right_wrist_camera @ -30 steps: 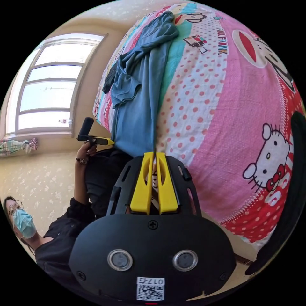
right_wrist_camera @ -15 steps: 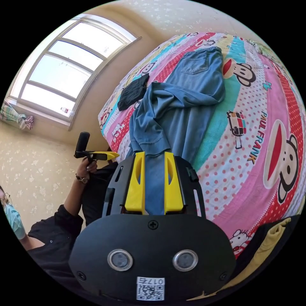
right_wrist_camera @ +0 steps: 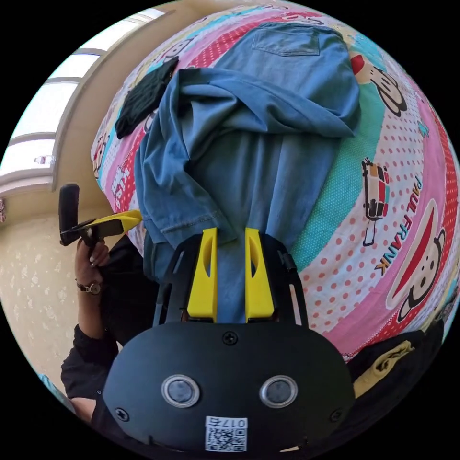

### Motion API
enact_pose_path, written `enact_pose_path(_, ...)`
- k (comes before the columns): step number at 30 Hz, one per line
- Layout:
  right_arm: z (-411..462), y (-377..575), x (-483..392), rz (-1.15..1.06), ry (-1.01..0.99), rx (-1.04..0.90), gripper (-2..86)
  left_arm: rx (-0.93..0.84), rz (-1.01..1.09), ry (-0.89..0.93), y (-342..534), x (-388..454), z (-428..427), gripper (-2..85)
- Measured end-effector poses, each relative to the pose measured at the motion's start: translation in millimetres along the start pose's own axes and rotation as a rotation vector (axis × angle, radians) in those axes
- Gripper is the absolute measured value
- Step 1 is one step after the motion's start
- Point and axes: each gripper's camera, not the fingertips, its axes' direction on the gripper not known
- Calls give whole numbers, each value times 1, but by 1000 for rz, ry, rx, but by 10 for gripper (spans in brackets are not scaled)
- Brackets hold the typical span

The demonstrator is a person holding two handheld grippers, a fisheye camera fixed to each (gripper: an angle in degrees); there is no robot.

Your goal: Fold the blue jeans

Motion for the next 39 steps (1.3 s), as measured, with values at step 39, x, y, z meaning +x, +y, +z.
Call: enact_pose_path(39,-44,248,-47,-308,-112,-152,14,-16,648,733,164,-37,-87,-8)
